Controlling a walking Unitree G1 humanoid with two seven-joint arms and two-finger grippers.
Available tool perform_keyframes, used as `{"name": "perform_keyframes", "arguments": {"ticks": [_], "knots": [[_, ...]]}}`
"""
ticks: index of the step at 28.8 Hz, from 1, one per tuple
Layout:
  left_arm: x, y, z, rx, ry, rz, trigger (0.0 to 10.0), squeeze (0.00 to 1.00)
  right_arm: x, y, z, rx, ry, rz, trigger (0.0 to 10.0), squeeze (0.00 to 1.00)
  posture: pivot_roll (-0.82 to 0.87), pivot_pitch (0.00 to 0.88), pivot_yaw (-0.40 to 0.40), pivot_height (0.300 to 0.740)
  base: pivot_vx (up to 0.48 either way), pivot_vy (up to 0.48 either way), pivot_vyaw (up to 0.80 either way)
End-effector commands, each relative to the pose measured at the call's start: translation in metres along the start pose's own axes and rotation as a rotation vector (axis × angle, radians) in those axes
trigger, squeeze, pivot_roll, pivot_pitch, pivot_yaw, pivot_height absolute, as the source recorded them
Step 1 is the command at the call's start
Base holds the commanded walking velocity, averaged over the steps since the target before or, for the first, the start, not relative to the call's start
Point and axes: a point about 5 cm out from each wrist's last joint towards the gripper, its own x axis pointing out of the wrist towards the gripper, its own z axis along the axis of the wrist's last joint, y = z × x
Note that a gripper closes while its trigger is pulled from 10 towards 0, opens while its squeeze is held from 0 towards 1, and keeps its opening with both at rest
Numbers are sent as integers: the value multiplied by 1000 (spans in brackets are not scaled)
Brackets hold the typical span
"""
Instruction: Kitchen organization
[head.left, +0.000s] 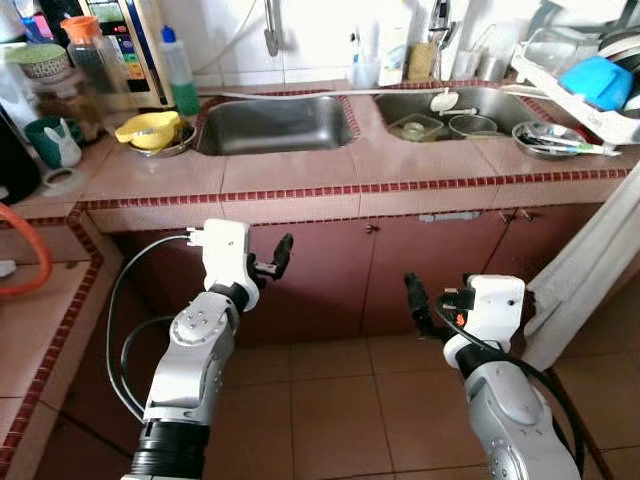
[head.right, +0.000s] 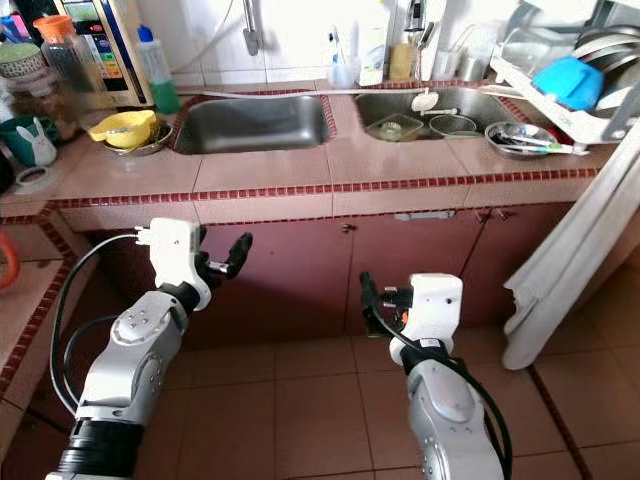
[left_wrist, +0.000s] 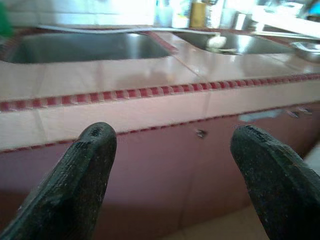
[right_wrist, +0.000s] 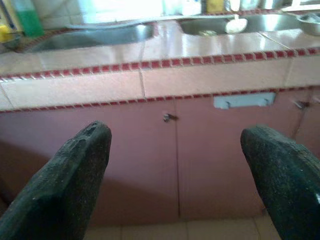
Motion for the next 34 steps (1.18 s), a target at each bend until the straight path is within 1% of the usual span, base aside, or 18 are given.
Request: {"name": "perform_keyframes", "arguments": {"ticks": [1, 3, 4, 6, 7, 9, 10, 12, 15, 17, 18, 19, 21, 22, 23, 29, 32, 34], "knots": [[-1, 5, 5, 19, -14, 23, 10000, 0, 1, 2, 4, 8, -15, 5, 10000, 0, 18, 0, 37, 740, 0, 0, 0], [-1, 5, 5, 15, -19, 22, 10000, 0, 1, 2, 4, 9, -15, 5, 10000, 0, 18, 0, 37, 740, 0, 0, 0], [-2, 4, 8, 12, -48, 13, 10000, 0, 1, 2, 4, 10, -15, 5, 10000, 0, 21, 0, 37, 740, 0, 0, 0], [-2, 4, 16, 2, -101, 29, 10000, 0, 2, 4, 9, -24, -38, 17, 10000, 0, 24, 0, 37, 740, 0, 0, 0], [-2, 4, 17, 8, -101, 38, 10000, 0, 3, 5, 10, -30, -44, 22, 10000, 0, 24, 0, 37, 740, 0, 0, 0], [-2, 3, 18, 10, -105, 9, 10000, 0, 4, 6, 12, -23, -47, 31, 10000, 0, 24, 0, 37, 740, 0, 0, 0], [-2, 4, 18, 34, -110, 17, 10000, 0, 5, 6, 13, -17, -46, 26, 10000, 0, 23, 0, 36, 740, 0, 0, 0], [-3, 3, 18, 42, -110, 22, 10000, 0, 5, 5, 13, -3, -43, 23, 10000, 0, 23, 0, 34, 740, 0, 0, 0], [-2, 1, 18, 38, -111, 14, 10000, 0, 5, 5, 13, 6, -39, 19, 10000, 0, 21, 0, 33, 740, 0, 0, 0], [-1, 3, 18, 19, -113, 29, 10000, 0, 4, 5, 13, 8, -38, 15, 10000, 0, 21, 0, 33, 740, 0, 0, 0], [-1, 4, 19, 25, -114, 38, 10000, 0, 4, 5, 12, 5, -33, 8, 10000, 0, 18, 0, 33, 740, 0, 0, 0], [0, 5, 20, 19, -117, 54, 10000, 0, 4, 5, 12, 31, -25, 3, 10000, 0, 18, 0, 33, 740, 0, 0, 0], [0, 6, 20, 19, -116, 59, 10000, 0, 4, 5, 14, 34, -33, 5, 10000, 0, 16, 0, 34, 740, 0, 0, 0], [0, 7, 20, 22, -118, 60, 10000, 0, 4, 4, 16, 19, -47, -3, 10000, 0, 16, 0, 34, 740, 0, 0, 0], [0, 6, 20, 22, -119, 60, 10000, 0, 5, 2, 16, -19, -38, -19, 10000, 0, 15, 0, 34, 740, 0, 0, 0], [0, 6, 21, 21, -125, 66, 10000, 0, 4, 6, 19, -3, -66, 25, 10000, 0, 16, 0, 33, 740, 0, 0, 0], [0, 7, 23, 16, -135, 76, 10000, 0, 4, 11, 25, -5, -95, 60, 10000, 0, 17, 0, 30, 740, 0, 0, 0], [1, 7, 25, 17, -144, 80, 10000, 0, 3, 15, 31, -43, -121, 84, 10000, 0, 17, 0, 31, 740, 0, 0, 0]]}}
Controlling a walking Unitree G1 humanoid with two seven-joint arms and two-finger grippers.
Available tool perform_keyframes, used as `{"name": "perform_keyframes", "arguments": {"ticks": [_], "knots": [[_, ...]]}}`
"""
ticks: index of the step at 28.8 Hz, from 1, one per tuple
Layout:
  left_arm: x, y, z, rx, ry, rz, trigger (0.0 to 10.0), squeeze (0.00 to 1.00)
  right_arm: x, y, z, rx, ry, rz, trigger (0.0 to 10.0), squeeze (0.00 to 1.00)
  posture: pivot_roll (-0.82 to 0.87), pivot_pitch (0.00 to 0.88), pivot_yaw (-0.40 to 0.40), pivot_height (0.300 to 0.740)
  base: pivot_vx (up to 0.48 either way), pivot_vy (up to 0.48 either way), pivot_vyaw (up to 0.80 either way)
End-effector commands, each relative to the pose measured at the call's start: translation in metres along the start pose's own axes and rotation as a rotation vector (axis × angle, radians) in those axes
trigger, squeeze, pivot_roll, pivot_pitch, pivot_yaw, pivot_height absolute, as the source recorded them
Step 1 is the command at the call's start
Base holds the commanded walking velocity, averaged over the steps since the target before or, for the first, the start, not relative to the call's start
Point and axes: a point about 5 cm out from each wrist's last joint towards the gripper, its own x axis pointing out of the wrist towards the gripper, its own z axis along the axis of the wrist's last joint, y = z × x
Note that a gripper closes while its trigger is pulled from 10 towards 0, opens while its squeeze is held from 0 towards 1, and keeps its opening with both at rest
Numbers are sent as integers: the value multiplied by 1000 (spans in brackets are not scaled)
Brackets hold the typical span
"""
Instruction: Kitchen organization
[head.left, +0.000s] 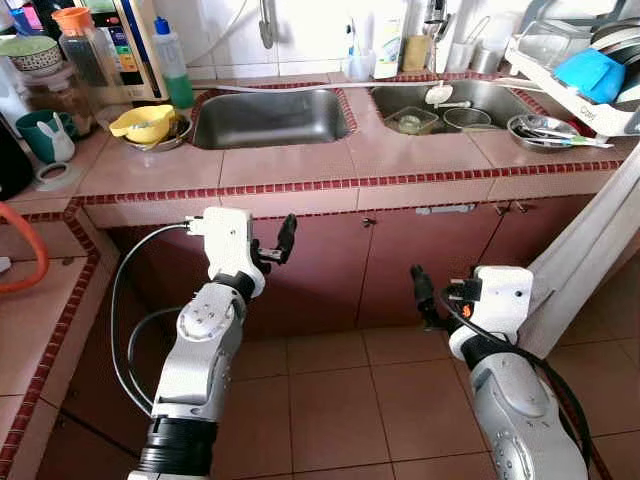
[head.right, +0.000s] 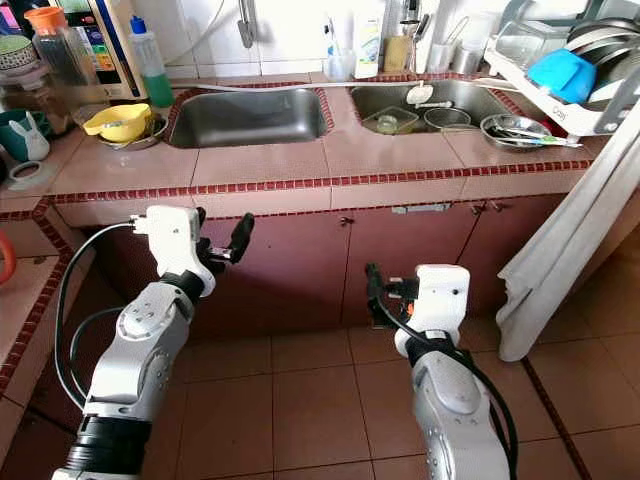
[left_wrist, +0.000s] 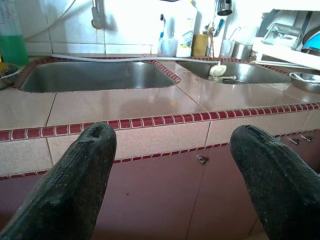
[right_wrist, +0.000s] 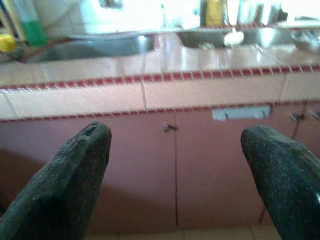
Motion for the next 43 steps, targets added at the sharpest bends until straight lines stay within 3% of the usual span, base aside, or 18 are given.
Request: {"name": "perform_keyframes", "arguments": {"ticks": [1, 19, 43], "knots": [[2, 1, 7, 8, -29, 6, 10000, 0, 1, 5, 12, -26, -55, 33, 10000, 0, 17, 0, 31, 740, 0, 0, 0], [3, -1, 10, 3, -36, 0, 10000, 0, 1, 5, 13, -26, -58, 31, 10000, 0, 15, 0, 32, 740, 0, 0, 417], [5, -4, 11, -4, -38, -11, 10000, 0, 1, 4, 16, -52, -71, 47, 10000, 0, 10, 0, 26, 740, 297, 321, 0]]}}
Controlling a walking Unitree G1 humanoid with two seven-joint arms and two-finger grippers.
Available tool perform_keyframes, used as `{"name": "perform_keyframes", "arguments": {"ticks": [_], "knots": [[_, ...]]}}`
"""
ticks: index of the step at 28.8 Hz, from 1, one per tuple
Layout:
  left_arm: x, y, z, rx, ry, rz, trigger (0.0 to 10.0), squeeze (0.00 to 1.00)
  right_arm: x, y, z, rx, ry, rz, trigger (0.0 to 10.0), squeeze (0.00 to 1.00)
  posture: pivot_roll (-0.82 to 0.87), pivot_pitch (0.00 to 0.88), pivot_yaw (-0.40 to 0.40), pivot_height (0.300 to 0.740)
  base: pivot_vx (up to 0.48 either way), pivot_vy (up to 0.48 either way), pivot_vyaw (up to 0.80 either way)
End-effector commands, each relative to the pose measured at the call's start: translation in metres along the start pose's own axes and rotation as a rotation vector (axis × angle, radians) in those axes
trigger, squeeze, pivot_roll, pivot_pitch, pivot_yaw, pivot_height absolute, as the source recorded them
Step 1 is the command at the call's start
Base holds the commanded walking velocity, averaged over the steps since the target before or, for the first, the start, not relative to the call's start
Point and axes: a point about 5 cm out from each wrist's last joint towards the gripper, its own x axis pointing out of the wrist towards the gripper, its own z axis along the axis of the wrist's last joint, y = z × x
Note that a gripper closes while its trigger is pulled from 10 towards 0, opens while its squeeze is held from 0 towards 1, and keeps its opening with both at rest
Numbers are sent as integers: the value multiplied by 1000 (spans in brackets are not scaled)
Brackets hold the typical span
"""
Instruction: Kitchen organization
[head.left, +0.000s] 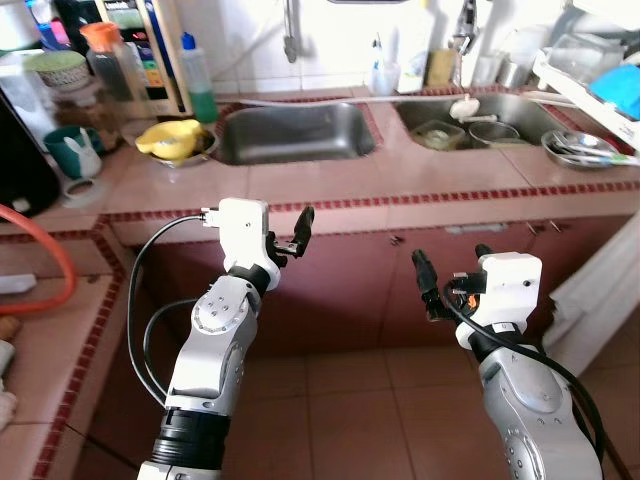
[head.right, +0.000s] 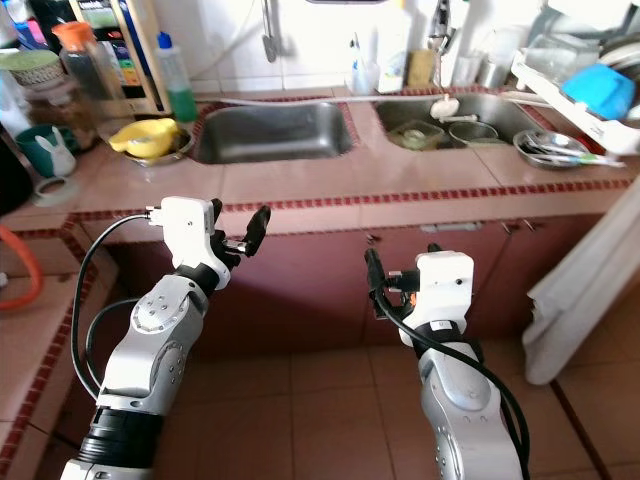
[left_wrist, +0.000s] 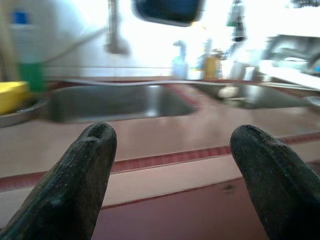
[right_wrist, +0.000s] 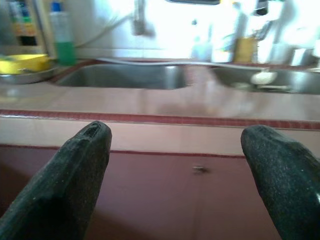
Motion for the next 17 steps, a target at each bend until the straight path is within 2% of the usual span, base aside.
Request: {"name": "perform_keyframes", "arguments": {"ticks": [1, 5, 13, 17], "knots": [[-2, 7, 2, 3, -5, 30, 10000, 0, 2, 4, 6, -1, -28, 23, 10000, 0, 10, 0, 26, 740, 304, 345, 0], [-2, 7, 1, 4, -3, 32, 10000, 0, 1, 4, 6, -2, -28, 23, 10000, 0, 9, 0, 26, 740, 313, 335, 0], [-2, 2, 0, -2, -8, 27, 10000, 0, 0, 4, 6, -8, -26, 18, 10000, 0, 1, 0, 25, 740, 347, 0, 0], [-2, 2, 1, 10, -11, 39, 10000, 0, -1, 2, 6, -11, -25, 15, 10000, 0, 1, 0, 24, 740, 0, 0, 0]]}}
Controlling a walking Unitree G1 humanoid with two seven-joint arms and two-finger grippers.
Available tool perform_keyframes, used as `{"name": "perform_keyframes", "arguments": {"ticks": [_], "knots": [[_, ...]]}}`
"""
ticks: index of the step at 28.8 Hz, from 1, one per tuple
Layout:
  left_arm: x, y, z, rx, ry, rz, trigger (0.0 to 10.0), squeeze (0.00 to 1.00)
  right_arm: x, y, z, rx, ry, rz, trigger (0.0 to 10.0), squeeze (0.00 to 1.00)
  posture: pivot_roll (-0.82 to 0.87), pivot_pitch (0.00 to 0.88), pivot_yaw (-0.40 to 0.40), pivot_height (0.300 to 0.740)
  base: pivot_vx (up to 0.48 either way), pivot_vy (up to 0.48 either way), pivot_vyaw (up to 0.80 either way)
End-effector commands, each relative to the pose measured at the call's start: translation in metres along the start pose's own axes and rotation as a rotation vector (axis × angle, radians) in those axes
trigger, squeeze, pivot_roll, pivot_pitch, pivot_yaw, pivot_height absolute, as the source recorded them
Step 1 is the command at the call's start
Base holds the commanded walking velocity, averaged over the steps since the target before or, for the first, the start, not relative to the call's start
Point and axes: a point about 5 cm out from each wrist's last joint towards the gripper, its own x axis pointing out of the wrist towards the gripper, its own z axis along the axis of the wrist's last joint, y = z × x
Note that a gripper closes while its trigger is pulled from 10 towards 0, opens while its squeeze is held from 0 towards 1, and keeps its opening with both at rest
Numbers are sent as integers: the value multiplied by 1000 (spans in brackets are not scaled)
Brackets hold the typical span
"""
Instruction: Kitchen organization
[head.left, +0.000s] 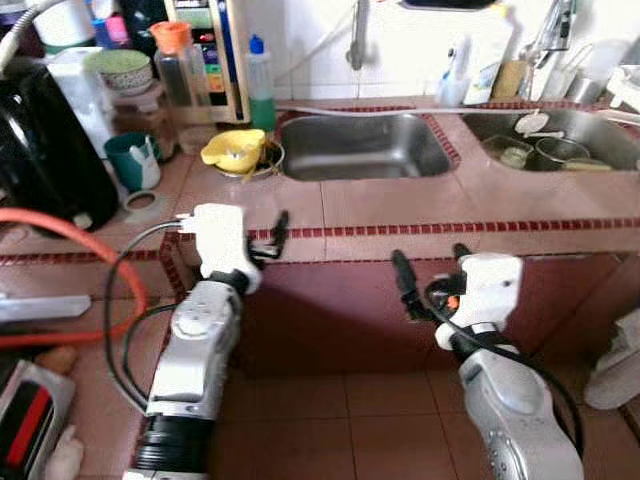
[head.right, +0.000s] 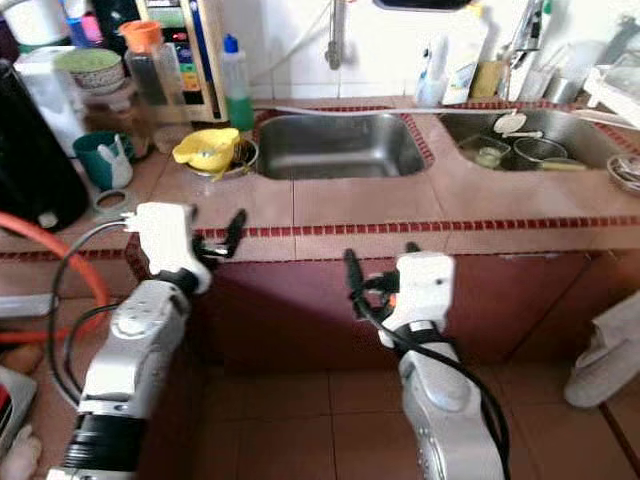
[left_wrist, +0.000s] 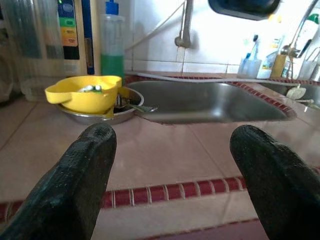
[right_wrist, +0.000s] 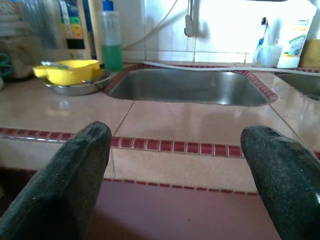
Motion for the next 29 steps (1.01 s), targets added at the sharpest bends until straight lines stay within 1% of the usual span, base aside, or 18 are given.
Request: {"name": "perform_keyframes", "arguments": {"ticks": [1, 12, 29], "knots": [[3, -10, 6, 12, -27, -24, 10000, 0, -1, -6, 4, -15, -15, -20, 10000, 0, 1, 0, 24, 740, 0, 0, 0], [3, -12, 5, -27, -9, -23, 10000, 0, -2, -6, 4, -16, -13, -22, 10000, 0, -2, 0, 25, 740, 0, 0, 0], [4, -11, 3, -28, 3, -16, 10000, 0, -2, -6, 3, -16, -8, -23, 10000, 0, -3, 0, 27, 740, 0, -375, 0]]}}
